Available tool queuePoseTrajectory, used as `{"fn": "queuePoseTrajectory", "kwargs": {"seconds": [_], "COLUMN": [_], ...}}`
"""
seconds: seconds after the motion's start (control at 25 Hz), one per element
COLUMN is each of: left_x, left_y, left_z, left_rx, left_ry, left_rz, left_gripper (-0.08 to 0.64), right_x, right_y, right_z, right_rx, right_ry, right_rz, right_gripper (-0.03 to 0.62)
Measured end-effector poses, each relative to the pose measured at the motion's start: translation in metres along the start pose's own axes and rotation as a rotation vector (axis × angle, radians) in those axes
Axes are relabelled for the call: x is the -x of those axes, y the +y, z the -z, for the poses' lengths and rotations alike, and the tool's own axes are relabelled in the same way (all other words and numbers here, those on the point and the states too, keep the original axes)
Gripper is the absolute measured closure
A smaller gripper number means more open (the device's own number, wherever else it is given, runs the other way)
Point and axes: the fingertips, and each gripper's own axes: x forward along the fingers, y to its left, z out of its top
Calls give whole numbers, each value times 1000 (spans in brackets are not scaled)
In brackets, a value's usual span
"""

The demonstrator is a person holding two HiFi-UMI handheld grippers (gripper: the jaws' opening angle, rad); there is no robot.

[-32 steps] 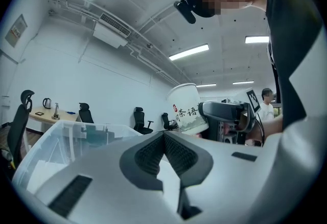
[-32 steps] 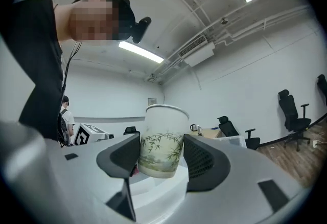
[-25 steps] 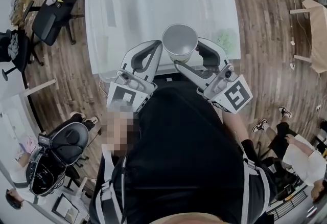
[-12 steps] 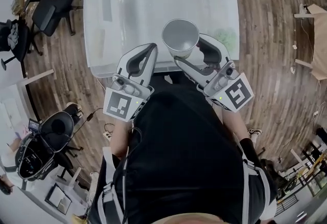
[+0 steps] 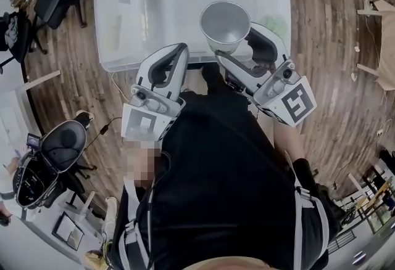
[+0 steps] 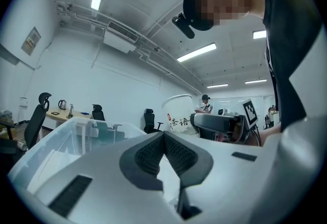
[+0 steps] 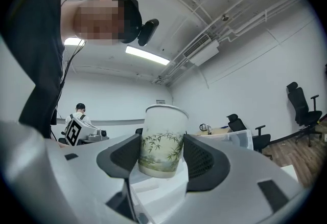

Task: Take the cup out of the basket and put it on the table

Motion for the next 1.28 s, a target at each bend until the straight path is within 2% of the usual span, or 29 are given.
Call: {"fn": "queuePoseTrajectory", "kwargs": {"seconds": [0.12,0.32,0.6,0.88,1.04,1.28], "left_x": [26,94,180,246,266,261], "left_y": [-8,-25,-45,-74,-88,-126], "left_z": [-1,10,29,29,36,28], "left_rx": [-1,-10,3,36,27,28], "left_ry": [-19,0,14,-4,17,6], "left_rz": [14,21,15,81,86,80], "left_gripper": [541,541,541,541,541,541], "right_x": [0,10,31,41,58,100], "right_y": [29,94,177,258,281,279], "right_z": [3,10,32,43,41,21], "right_rx": [15,19,-18,-40,-37,-39], "right_ry": [3,-2,6,21,19,1], "right_rz": [8,37,75,86,98,101], "right_gripper": [316,316,316,316,316,316]}}
